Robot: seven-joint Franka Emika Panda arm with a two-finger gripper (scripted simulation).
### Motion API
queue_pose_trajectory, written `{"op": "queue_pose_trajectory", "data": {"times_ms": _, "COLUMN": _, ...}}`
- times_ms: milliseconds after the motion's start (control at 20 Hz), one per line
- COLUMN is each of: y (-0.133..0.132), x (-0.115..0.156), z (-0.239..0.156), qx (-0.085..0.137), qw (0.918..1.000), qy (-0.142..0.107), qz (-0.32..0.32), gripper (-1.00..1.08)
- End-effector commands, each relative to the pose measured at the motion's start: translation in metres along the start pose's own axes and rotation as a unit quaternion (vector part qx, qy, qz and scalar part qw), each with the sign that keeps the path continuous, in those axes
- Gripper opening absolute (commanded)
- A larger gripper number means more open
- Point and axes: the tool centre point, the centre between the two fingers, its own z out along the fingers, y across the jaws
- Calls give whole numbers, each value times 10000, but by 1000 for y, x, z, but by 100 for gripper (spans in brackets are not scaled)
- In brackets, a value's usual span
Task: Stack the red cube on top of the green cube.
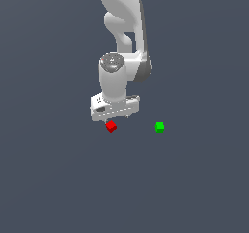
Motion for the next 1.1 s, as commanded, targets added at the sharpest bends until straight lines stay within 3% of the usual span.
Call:
{"op": "queue_pose_trajectory", "data": {"times_ms": 0, "y": 3, "x": -5, "z": 8, "qx": 7, "qw": 9995, "qy": -1, "qz": -306, "gripper": 100}}
{"op": "queue_pose_trajectory", "data": {"times_ms": 550, "y": 18, "x": -24, "z": 41, "qx": 35, "qw": 9884, "qy": -7, "qz": -1518, "gripper": 100}}
{"op": "queue_pose_trajectory", "data": {"times_ms": 1050, "y": 27, "x": -30, "z": 56, "qx": 44, "qw": 9787, "qy": -12, "qz": -2053, "gripper": 100}}
